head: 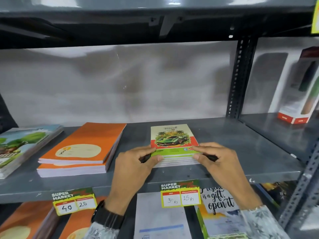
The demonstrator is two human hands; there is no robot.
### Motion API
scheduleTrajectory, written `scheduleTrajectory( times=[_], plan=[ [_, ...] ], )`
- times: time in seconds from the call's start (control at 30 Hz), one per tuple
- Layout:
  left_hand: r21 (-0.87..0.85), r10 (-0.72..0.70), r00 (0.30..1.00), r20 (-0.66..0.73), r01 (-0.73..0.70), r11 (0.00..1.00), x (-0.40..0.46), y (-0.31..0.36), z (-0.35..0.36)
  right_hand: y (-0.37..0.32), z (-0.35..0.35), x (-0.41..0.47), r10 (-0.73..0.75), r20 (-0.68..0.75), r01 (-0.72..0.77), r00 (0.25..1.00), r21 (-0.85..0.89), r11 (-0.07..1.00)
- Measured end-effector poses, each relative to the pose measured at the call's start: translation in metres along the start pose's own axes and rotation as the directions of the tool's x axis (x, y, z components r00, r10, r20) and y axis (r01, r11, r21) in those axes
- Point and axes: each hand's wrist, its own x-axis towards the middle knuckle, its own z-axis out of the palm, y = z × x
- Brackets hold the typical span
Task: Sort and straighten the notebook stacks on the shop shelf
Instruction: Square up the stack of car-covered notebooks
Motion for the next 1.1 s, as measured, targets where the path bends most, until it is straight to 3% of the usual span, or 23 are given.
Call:
scheduleTrajectory(
  times=[0.2,0.6,0.83,1.1],
  plan=[
    [-0.125,-0.109,0.993,0.054,0.115,0.985,0.006,-0.004,-0.005,-0.001,0.000,-0.001,-0.029,-0.007,0.029,1.000,-0.015,0.999],
    [-0.129,-0.092,0.996,0.001,0.091,0.987,0.001,-0.004,-0.002,-0.001,0.001,-0.002,-0.047,-0.016,0.047,0.999,-0.026,0.999],
    [-0.150,-0.163,0.982,0.094,0.176,0.973,0.007,-0.013,-0.008,0.000,0.000,-0.002,-0.035,-0.099,0.035,0.995,0.000,0.999],
    [-0.167,-0.164,0.985,0.058,0.172,0.971,0.006,-0.009,-0.007,0.004,0.000,-0.001,-0.040,-0.091,0.040,0.995,0.002,0.999]
  ],
)
